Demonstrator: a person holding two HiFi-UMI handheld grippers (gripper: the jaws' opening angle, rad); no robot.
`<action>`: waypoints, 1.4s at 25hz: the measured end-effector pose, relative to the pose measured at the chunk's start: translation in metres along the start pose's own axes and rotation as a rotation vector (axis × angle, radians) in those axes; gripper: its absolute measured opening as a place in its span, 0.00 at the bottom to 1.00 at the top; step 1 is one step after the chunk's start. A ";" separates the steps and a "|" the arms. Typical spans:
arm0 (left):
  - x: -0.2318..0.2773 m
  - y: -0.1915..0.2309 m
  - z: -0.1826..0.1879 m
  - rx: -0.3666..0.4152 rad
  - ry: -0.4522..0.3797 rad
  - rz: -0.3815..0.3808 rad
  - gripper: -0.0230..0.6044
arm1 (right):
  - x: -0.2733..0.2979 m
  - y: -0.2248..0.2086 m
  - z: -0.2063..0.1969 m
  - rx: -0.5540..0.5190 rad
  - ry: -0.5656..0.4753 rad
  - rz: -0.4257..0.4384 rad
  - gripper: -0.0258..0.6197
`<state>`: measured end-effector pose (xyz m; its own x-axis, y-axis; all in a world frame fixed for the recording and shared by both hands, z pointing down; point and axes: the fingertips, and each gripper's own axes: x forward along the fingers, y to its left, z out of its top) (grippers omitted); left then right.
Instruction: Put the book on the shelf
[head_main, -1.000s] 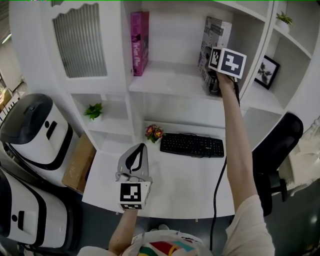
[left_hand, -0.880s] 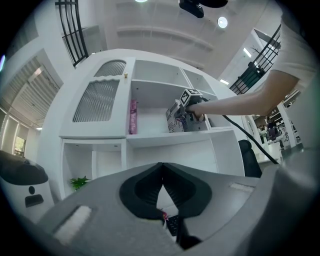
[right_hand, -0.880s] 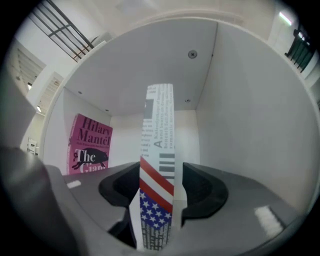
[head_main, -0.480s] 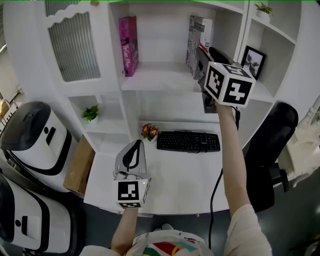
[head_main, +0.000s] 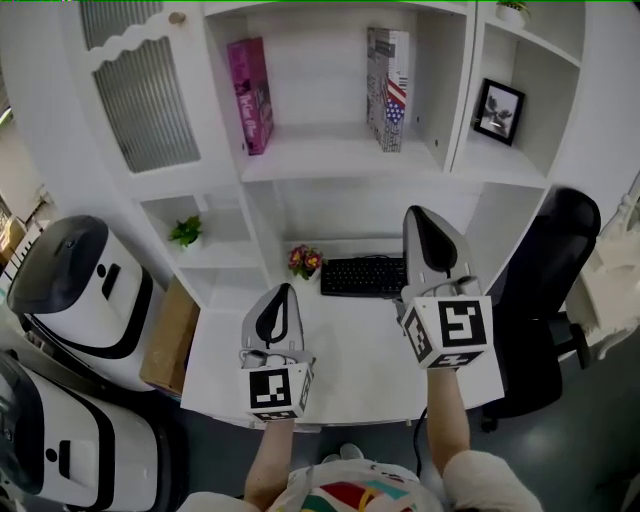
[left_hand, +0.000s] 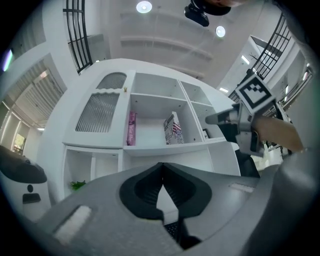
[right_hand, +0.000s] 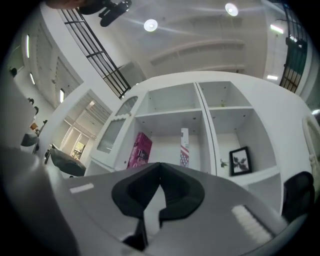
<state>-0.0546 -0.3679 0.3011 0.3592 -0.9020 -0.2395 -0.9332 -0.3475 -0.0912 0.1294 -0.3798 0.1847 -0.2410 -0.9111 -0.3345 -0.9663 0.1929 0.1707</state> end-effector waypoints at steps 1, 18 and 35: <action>-0.003 -0.003 -0.004 0.000 0.007 -0.007 0.04 | -0.014 0.005 -0.017 0.020 0.022 -0.006 0.04; -0.047 -0.013 -0.050 0.012 0.079 -0.016 0.04 | -0.140 0.053 -0.155 0.118 0.279 0.006 0.04; -0.047 -0.024 -0.048 -0.017 0.067 -0.034 0.04 | -0.142 0.055 -0.146 0.100 0.271 0.001 0.04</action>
<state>-0.0489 -0.3292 0.3610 0.3902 -0.9047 -0.1713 -0.9207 -0.3816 -0.0820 0.1241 -0.2926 0.3770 -0.2221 -0.9723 -0.0726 -0.9734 0.2168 0.0741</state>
